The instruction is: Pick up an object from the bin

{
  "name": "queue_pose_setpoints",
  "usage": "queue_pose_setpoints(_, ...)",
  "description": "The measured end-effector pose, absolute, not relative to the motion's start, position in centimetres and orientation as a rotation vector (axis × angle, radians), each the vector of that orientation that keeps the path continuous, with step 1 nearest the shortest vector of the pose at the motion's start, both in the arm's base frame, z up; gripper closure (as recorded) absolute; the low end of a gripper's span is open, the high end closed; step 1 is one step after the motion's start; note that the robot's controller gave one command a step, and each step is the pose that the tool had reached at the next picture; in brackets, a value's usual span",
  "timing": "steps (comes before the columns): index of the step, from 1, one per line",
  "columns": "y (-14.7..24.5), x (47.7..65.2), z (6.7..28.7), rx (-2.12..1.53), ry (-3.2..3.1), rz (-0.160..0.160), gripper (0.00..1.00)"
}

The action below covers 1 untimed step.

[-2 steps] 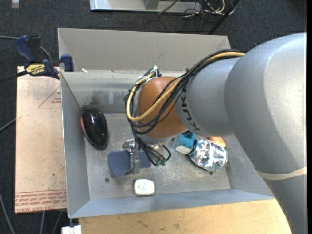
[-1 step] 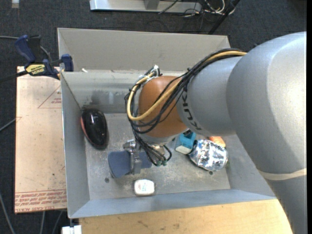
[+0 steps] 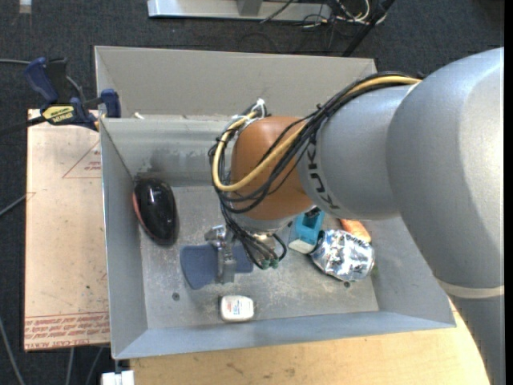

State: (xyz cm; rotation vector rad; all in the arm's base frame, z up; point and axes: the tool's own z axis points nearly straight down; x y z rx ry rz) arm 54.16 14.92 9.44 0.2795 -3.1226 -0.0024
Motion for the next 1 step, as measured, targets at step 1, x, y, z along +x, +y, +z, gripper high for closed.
queue_pose_setpoints(1,14.96,54.28,11.88,0.28,-3.126,-0.003,1.0)
